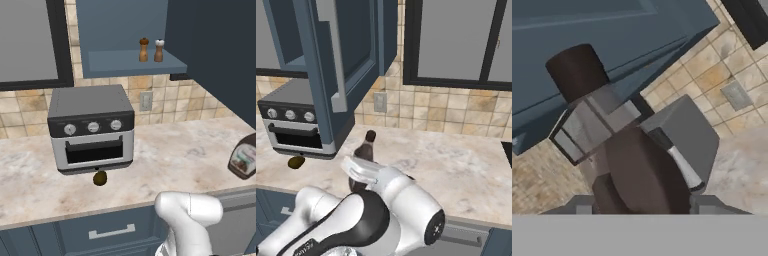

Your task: There are various items on the counter. Only move the condiments/shakers into the cabinet.

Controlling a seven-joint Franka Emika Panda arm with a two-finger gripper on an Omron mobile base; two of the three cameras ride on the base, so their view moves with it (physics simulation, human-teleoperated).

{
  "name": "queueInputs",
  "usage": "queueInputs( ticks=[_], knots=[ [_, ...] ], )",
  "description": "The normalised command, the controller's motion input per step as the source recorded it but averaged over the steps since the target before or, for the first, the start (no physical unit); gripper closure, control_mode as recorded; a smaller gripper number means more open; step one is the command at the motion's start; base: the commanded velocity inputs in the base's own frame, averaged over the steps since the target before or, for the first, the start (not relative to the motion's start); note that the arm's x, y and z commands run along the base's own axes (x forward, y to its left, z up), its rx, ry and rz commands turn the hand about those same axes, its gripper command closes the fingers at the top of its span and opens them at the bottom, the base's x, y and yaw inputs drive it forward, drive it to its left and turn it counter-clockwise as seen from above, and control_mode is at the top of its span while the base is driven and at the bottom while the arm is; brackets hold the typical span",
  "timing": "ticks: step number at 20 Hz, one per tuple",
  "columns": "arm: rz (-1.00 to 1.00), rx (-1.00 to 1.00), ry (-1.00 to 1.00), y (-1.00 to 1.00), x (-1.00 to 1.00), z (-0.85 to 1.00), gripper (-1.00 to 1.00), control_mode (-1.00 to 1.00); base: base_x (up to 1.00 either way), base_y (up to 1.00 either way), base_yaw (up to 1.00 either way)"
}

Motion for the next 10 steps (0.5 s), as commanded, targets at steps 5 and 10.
queueInputs(
  ticks=[5, 10],
  knots=[
    [-0.12, 0.0, 0.16, 0.61, -1.0, 0.57, 1.0, -1.0, 0.0, 0.0, 0.0],
    [-0.1, -0.03, 0.09, 0.96, -0.91, 0.29, 1.0, -1.0, 0.0, 0.0, 0.0]
  ],
)
